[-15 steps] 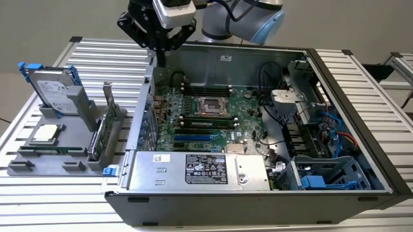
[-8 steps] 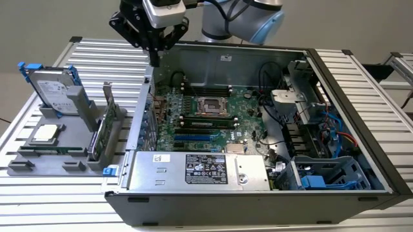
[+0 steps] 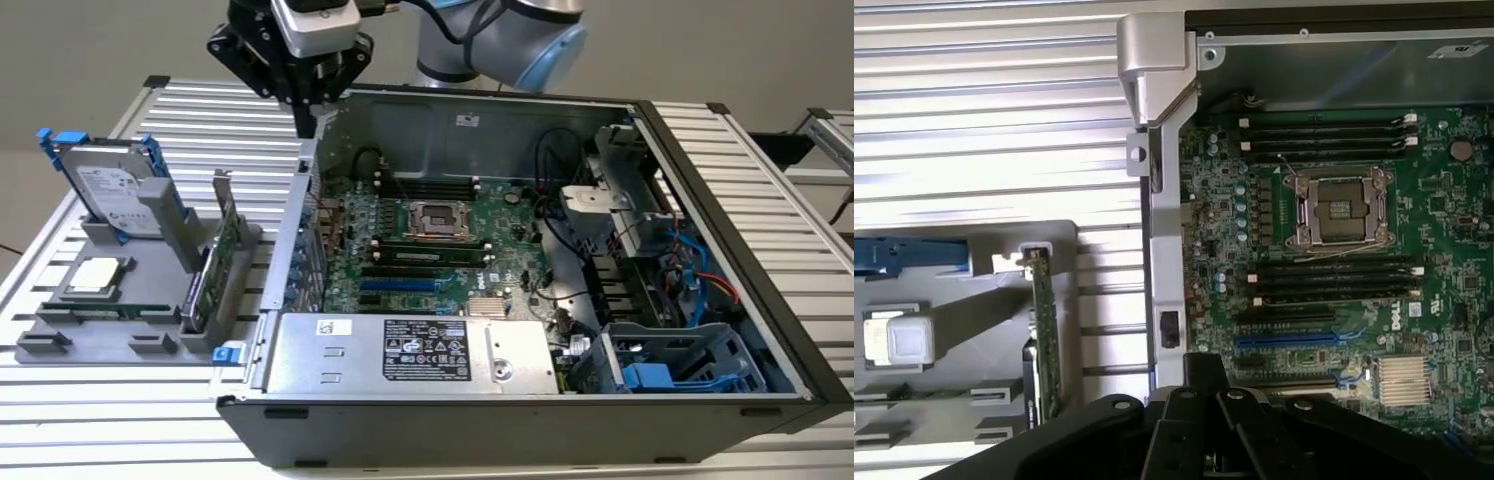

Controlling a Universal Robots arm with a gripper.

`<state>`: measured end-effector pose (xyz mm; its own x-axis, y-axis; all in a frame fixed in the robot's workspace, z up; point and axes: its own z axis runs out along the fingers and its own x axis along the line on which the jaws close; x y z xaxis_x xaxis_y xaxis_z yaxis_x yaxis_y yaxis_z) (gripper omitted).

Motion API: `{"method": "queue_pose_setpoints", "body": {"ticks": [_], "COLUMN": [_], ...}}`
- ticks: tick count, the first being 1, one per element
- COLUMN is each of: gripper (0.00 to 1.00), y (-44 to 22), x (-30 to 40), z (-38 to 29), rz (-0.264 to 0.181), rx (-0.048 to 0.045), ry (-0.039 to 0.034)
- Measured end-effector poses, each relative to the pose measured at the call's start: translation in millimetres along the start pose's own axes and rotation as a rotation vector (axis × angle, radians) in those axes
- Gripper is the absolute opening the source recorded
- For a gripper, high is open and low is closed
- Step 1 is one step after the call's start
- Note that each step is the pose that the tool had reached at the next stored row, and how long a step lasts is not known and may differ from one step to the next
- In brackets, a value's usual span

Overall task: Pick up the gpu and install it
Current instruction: 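Reach for the gpu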

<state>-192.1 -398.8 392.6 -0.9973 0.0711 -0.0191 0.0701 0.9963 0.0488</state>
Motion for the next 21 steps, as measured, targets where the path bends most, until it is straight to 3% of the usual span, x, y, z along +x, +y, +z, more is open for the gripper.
{"method": "queue_pose_setpoints", "body": {"ticks": [21], "gripper": [0.0], "y": [-2.8], "x": [39.2], "z": [-0.9], "rz": [0.0], "rx": [0.0], "ry": [0.0]}}
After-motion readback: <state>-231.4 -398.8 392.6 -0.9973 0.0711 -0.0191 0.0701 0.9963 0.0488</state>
